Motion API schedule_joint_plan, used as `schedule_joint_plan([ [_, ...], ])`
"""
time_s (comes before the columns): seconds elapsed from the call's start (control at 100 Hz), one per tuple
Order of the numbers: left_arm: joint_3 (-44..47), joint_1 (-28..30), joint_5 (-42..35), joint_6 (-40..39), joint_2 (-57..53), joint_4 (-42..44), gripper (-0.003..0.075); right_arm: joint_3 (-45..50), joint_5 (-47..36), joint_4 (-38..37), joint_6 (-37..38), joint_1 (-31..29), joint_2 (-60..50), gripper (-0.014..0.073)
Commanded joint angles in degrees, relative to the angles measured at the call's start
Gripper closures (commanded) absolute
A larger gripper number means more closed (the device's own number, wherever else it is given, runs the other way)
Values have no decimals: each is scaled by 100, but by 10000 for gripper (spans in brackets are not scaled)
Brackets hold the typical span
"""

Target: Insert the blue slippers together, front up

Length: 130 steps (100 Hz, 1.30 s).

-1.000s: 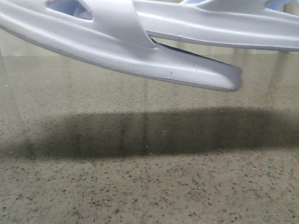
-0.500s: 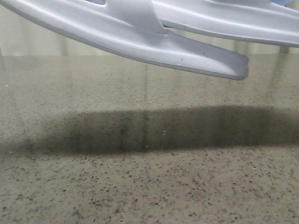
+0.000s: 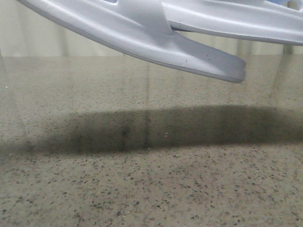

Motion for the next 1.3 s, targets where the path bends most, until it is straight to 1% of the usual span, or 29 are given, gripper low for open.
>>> schedule_joint_plan([
  [0.0,-148,-45,859,-11,-12,-445,704,-172,485,977,-671,20,222,701],
  [0.1,-148,-57,898,-11,-12,-445,704,-172,706,1460,-1228,20,472,701],
  [0.21,-148,-57,900,-11,-12,-445,704,-172,1027,1781,-1616,20,699,701],
  [0.34,-148,-57,900,11,-12,-490,704,-172,1336,2031,-1988,20,916,701],
  [0.44,-148,-57,888,31,-12,-553,704,-172,1343,2057,-2107,20,984,701],
  [0.61,-148,-57,579,44,-12,-553,704,-172,1025,2057,-2582,20,968,701],
  [0.73,-148,-57,354,44,-12,-553,704,-172,687,1928,-2961,20,968,701],
  [0.85,-148,-57,303,44,-12,-553,704,-172,296,1808,-3593,20,968,700],
  [0.96,-148,-46,168,44,-12,-553,704,-172,163,1754,-3778,20,968,694],
  [1.03,-148,-46,88,44,-12,-553,704,-172,119,1725,-3833,20,968,657],
  [1.1,-148,-46,24,44,-12,-542,704,-172,53,1654,-3842,20,968,593],
  [1.19,-148,-46,-42,44,-12,-542,704,-172,-41,1577,-3842,20,968,479],
  [1.29,-148,-46,-69,44,-12,-542,704,-172,-75,1476,-3907,20,968,372],
])
